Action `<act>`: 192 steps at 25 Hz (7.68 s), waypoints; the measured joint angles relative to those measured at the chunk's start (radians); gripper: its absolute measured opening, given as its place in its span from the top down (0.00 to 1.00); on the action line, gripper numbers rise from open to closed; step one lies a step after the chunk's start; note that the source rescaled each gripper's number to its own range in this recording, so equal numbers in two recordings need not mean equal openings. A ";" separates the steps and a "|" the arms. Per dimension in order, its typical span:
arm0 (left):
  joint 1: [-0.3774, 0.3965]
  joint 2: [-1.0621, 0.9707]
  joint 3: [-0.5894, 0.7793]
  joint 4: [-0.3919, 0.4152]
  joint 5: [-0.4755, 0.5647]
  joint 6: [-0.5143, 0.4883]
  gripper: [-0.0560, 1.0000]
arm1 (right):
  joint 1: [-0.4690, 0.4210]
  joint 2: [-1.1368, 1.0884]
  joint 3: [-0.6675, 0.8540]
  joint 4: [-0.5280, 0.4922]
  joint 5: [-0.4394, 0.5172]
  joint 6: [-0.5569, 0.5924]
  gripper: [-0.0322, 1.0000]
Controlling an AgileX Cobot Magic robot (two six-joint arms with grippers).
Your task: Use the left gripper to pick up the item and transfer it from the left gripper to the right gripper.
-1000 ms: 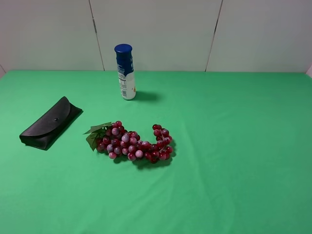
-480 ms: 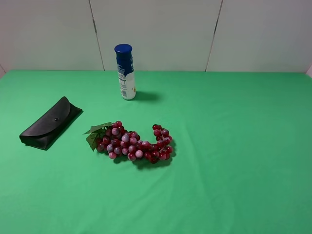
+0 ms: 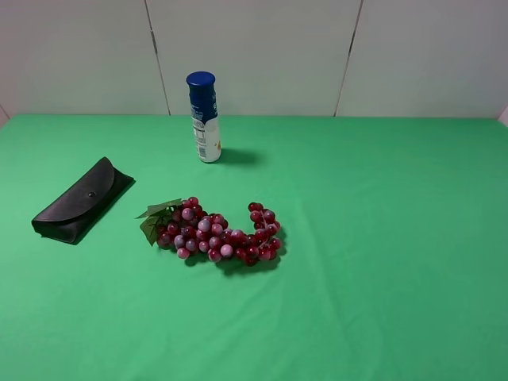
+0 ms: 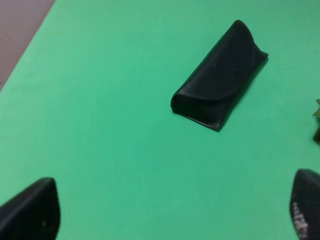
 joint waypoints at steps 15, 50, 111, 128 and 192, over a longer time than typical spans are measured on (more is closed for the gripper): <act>0.000 0.444 -0.192 -0.005 0.052 0.078 0.05 | 0.000 0.000 0.000 0.000 0.000 0.000 0.00; -0.027 1.461 -0.455 0.010 -0.144 0.393 0.00 | 0.000 0.000 0.000 0.000 0.000 0.000 0.00; -0.209 1.931 -0.456 0.048 -0.516 0.401 0.88 | 0.000 0.000 0.000 0.000 0.000 0.000 0.00; -0.209 1.905 -0.456 0.071 -0.492 0.401 0.90 | 0.000 0.000 0.000 0.001 0.000 0.000 0.00; -0.881 1.605 -0.770 0.114 -0.095 0.660 0.91 | 0.000 0.408 -0.016 0.294 -0.212 -0.063 0.00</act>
